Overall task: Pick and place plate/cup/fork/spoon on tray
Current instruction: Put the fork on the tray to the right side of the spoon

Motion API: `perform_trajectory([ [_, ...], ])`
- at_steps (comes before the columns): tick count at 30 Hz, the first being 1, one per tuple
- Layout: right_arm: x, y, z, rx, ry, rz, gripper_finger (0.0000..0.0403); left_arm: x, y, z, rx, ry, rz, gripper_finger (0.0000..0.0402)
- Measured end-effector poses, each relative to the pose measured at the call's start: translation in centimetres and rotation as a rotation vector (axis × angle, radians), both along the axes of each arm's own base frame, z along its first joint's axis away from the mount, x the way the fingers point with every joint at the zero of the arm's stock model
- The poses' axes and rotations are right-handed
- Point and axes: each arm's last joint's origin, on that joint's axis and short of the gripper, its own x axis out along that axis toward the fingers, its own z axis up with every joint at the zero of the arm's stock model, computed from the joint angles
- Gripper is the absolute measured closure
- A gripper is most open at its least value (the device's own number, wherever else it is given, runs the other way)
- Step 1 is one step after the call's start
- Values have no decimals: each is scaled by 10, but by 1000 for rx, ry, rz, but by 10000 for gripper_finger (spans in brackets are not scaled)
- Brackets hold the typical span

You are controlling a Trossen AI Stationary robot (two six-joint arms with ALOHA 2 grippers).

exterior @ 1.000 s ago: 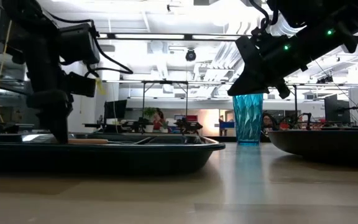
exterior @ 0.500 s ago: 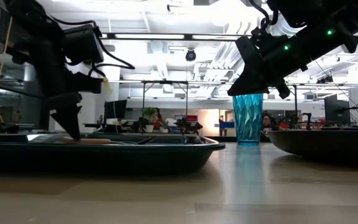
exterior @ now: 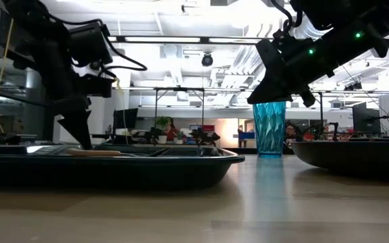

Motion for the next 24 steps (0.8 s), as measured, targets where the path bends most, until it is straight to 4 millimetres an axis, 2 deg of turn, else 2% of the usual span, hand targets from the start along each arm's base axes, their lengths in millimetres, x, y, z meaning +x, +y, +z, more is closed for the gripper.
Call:
perform_trajectory([
  [5, 0, 0, 0, 0, 0, 0, 403, 0, -3, 1, -71, -17, -68, 401],
  [11, 0, 0, 0, 0, 0, 0, 403, 0, 1, 0, -20, 3, -37, 401],
  [24, 0, 0, 0, 0, -2, 0, 403, -7, 10, -2, -63, 44, 10, 401],
])
